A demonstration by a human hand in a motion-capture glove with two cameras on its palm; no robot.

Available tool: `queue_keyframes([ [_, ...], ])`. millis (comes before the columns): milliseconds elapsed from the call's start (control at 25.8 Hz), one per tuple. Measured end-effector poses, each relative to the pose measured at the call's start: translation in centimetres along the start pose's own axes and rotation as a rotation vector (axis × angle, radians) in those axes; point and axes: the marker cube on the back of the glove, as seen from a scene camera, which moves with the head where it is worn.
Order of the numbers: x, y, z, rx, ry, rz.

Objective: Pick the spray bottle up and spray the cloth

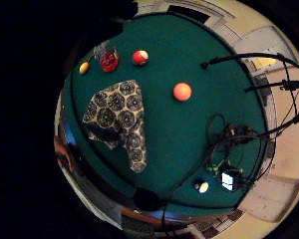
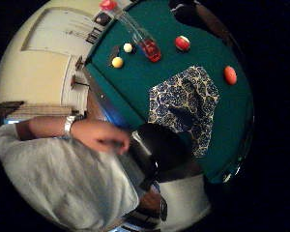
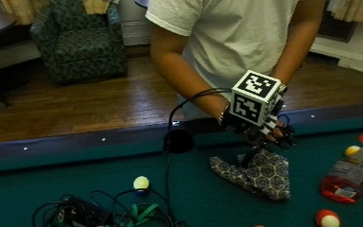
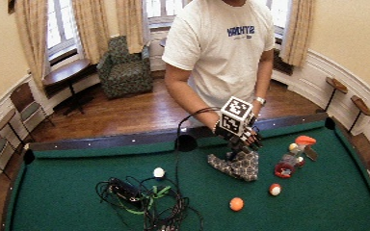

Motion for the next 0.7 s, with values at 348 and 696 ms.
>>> queue_keyframes([
  [348, -0.53, 0.66, -0.22, 0.003, 0.004, 0.017],
  [696, -0.6, 0.91, -0.26, 0.002, 0.002, 0.017],
])
